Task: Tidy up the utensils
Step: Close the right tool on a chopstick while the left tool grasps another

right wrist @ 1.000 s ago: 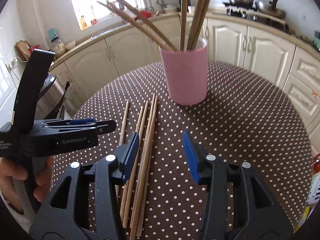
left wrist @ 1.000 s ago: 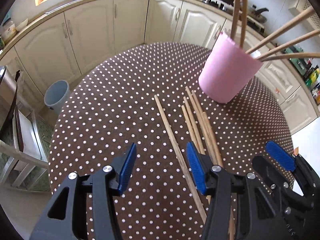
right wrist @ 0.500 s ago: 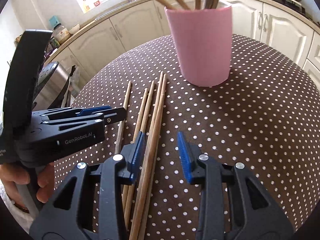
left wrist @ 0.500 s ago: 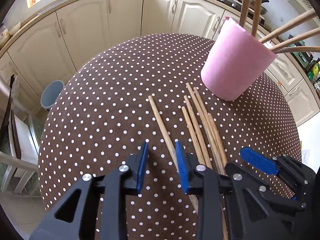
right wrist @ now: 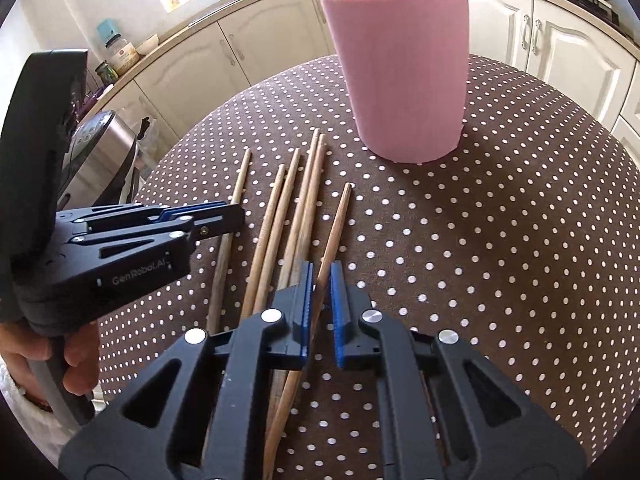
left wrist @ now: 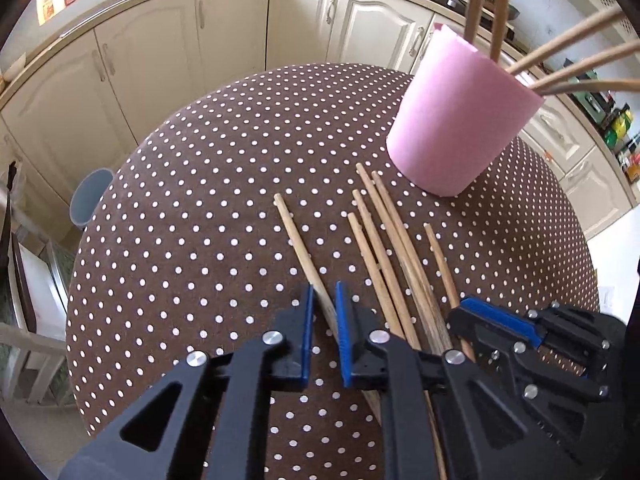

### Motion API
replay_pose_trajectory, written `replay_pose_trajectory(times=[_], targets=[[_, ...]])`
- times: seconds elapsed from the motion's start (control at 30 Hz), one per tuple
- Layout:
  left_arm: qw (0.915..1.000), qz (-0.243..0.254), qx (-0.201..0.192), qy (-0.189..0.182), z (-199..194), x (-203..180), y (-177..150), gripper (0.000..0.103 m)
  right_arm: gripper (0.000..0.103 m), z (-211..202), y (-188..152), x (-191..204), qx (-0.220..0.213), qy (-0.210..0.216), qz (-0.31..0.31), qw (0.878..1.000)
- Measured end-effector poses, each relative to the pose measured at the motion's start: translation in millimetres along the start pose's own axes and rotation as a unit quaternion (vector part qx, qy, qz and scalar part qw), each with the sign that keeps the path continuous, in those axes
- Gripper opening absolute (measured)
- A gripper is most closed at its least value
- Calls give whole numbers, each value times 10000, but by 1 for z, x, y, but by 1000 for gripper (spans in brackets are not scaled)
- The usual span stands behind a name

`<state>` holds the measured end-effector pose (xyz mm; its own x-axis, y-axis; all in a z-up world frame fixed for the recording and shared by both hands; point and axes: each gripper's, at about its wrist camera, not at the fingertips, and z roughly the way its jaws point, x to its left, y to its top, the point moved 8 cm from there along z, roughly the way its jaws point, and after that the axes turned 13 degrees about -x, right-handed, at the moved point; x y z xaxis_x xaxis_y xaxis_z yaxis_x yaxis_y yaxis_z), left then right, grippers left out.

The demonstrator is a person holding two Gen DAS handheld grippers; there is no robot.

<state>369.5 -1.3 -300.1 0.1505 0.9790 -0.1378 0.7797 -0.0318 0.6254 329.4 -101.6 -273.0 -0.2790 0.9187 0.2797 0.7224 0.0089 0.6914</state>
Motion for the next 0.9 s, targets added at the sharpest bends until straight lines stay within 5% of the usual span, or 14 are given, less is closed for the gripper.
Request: replay_pose_trajectory(times=[0.23,0.7,0.9], targets=[[9990,388,93,210,-7,-3,-7,12,9,-6,1,-10,127,-225,-137,9996],[9995,238,89,182,-1,1,-5,11,9,16,19,-5,884,-427,-379,9944],[9998,163,-43,86,-7,-2,-8,6,6,18,22,-6,756,-433,-293,9958]])
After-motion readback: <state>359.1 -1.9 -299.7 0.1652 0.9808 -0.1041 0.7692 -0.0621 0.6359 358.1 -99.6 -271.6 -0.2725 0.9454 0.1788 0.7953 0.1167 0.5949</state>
